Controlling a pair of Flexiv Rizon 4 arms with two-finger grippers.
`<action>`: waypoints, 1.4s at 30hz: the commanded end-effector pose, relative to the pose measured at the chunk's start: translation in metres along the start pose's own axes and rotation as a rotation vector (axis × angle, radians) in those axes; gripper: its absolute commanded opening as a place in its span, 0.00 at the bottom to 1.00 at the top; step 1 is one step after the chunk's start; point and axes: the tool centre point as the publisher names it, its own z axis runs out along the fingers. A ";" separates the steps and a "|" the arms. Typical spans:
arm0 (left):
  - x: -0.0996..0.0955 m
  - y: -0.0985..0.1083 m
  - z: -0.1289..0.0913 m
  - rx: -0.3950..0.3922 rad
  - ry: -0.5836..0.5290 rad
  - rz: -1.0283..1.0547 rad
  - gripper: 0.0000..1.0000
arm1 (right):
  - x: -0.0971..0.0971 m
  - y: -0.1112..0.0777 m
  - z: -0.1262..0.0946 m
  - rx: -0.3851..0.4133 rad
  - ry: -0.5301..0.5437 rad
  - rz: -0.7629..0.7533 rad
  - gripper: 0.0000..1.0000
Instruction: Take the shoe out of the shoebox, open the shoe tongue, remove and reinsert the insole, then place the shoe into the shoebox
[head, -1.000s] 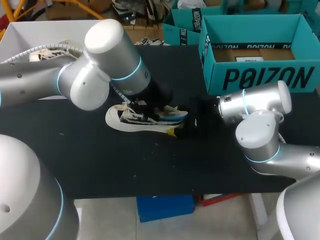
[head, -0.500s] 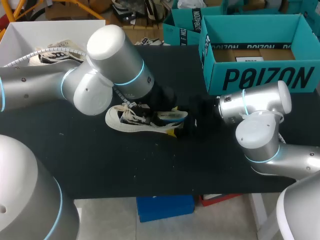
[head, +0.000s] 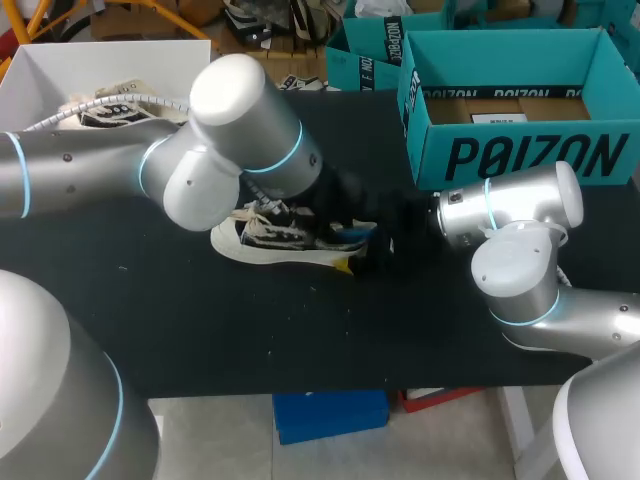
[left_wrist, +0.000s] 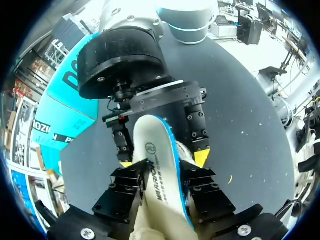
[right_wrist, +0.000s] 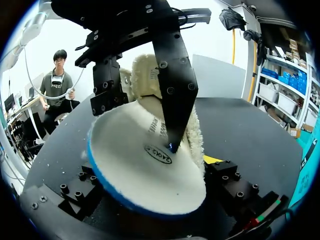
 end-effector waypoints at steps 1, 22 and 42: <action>-0.001 -0.003 0.004 -0.013 -0.006 -0.019 0.00 | -0.001 -0.001 0.001 0.001 0.000 0.001 0.00; 0.030 0.000 -0.114 0.303 0.077 -0.137 0.00 | -0.001 -0.001 0.001 0.001 0.000 0.001 0.00; -0.001 -0.107 -0.250 0.835 0.132 -0.354 0.00 | -0.001 -0.001 0.001 0.001 0.000 0.001 0.00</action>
